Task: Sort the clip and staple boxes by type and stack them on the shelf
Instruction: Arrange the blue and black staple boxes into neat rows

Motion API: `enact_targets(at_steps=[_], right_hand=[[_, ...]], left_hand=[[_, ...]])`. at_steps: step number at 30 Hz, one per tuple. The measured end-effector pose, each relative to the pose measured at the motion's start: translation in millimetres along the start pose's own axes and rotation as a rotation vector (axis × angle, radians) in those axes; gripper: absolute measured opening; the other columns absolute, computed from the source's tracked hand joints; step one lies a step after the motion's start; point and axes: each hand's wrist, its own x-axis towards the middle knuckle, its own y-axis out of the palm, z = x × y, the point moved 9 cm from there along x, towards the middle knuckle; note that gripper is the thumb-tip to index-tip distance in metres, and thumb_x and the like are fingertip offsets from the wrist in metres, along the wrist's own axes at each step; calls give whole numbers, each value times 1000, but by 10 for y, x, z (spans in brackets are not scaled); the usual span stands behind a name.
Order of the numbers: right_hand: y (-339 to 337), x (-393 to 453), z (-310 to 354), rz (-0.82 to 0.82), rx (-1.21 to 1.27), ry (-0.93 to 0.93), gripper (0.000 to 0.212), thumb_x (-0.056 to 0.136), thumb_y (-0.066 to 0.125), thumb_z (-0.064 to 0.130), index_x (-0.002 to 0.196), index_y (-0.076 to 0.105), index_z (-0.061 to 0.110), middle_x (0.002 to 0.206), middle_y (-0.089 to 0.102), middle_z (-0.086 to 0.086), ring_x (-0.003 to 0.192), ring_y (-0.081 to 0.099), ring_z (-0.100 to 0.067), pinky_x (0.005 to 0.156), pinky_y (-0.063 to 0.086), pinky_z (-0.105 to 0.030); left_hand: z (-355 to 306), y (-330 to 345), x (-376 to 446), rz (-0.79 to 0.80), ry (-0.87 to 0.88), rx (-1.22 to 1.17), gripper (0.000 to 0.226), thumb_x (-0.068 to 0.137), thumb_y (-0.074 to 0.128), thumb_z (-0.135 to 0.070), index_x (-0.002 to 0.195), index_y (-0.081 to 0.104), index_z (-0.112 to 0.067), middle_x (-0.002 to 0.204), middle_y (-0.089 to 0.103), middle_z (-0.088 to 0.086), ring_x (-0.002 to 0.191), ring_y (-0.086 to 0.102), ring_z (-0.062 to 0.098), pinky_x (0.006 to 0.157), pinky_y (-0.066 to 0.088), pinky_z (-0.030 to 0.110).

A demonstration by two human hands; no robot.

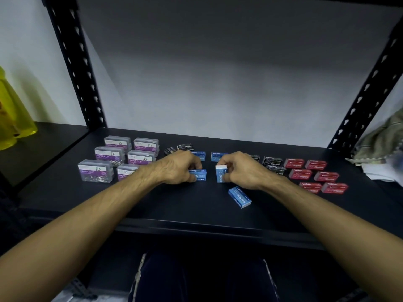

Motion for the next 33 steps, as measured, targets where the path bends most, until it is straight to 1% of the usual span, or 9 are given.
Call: enact_targets(at_steps=[5,10,12,15,18,21,26,30,33], right_hand=[[-43,32,23,18,-62,-16,18,81,72,13,92,68,27,80,67,-1,69,61,-13,65,53,-34],[16,66,75,52,-170,-39,14,79,68,10,78,64,23,66,55,2,57,51,-11,52,42,-30],[39,88,96,50,-171,-48,14,80,67,9,87,67,21,74,62,0,64,57,-12,57,48,-31],[93,108,105,54,-153,-56,22,83,66,8,101,68,22,86,64,8,77,61,-8,62,48,-22],[126,117,99,52,-158,-69,23,85,65,9,103,68,23,90,65,9,82,63,-9,69,52,-25],[124,117,89,53,-177,-68,16,85,68,13,99,69,22,89,68,6,81,64,-10,72,56,-31],[54,105,30,17,-201,-63,9,85,70,15,92,69,22,86,69,7,79,64,-10,69,54,-29],[-17,85,4,-17,-158,-76,8,86,71,18,90,68,25,85,67,11,78,63,-6,67,50,-26],[-184,114,26,-120,-114,-80,16,87,71,19,100,69,27,90,65,13,82,60,-4,68,44,-22]], left_hand=[[-15,-32,22,-46,-6,-23,16,87,70,-23,103,69,-20,98,68,-5,91,63,13,77,49,24],[45,-130,-25,-108,-36,-170,24,80,75,-14,99,62,-19,92,67,-4,83,65,14,69,53,24],[68,-136,-52,-111,-34,-186,27,79,76,-12,98,60,-22,90,66,-6,79,64,14,68,54,27],[118,-141,-92,-127,-28,-198,34,80,73,-8,102,57,-27,88,61,-15,65,57,3,57,43,16],[125,-132,-114,-99,-21,-134,41,81,72,-8,113,61,-32,99,60,-14,71,56,0,62,41,14],[111,-135,-103,-90,-16,-85,31,79,73,-11,101,66,-32,94,65,-8,79,62,8,63,44,17],[127,-240,-77,-214,-20,-196,20,76,81,-16,78,63,-25,78,63,-15,72,59,-2,58,38,9],[162,-109,-63,-126,-29,-188,27,81,76,-9,100,66,-26,90,62,-12,84,64,6,67,47,11],[190,-143,-26,-134,-36,-142,32,83,74,-8,110,69,-24,92,62,-12,85,63,6,67,43,8]])
